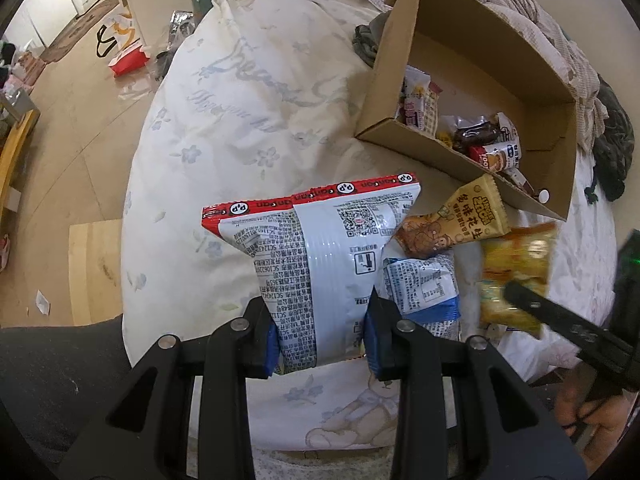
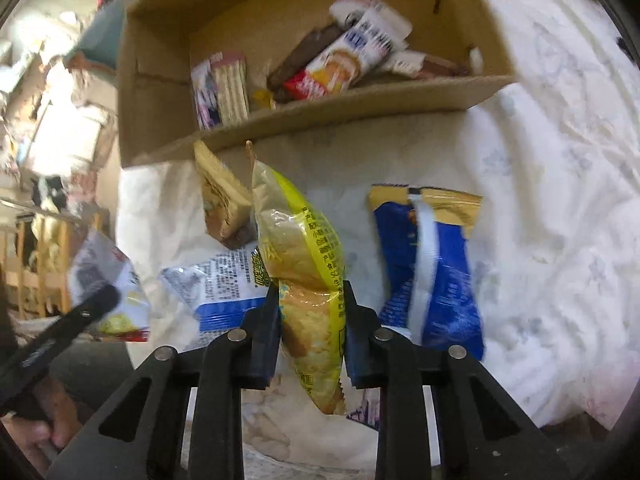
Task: Organize snacks
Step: 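Carry both chip bags over the box and open both tools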
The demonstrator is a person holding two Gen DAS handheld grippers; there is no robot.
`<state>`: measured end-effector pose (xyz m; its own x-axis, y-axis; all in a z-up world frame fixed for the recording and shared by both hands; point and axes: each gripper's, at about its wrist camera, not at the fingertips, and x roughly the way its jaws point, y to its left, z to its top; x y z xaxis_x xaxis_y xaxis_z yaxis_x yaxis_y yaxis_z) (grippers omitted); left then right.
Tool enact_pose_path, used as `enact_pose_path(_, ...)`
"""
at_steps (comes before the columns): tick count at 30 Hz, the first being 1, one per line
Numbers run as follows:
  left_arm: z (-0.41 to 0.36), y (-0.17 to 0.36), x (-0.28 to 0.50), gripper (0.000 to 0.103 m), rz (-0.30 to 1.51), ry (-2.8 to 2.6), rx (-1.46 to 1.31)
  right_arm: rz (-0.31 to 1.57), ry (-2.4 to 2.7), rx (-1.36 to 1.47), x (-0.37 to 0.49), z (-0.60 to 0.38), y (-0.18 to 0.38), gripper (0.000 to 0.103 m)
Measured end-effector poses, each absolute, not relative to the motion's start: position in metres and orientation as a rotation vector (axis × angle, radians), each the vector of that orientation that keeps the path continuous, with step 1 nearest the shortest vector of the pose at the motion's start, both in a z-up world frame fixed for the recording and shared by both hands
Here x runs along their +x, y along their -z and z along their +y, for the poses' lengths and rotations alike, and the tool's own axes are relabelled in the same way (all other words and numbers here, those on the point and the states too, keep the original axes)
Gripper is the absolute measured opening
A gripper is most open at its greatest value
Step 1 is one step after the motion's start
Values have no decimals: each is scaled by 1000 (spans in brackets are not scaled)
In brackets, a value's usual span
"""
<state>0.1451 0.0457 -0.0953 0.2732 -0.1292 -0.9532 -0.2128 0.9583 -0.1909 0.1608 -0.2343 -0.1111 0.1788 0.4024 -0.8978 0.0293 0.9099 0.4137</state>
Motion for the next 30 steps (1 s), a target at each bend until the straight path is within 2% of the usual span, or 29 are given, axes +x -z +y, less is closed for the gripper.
enact_pose_path(7, 43, 93, 145, 29, 1279, -44, -312, 1224, -281, 526, 151, -274, 75, 27)
enact_pose_path(14, 41, 81, 143, 29, 1209, -55, -269, 1103, -350, 602, 150, -271, 47, 27)
enact_pose_path(23, 55, 56, 139, 29, 1115, -85, -264, 1034, -436, 609, 155, -252, 30, 27)
enact_pose_path(30, 39, 22, 164, 29, 1088, -31, -191, 968, -452, 629, 172, -261, 14, 27)
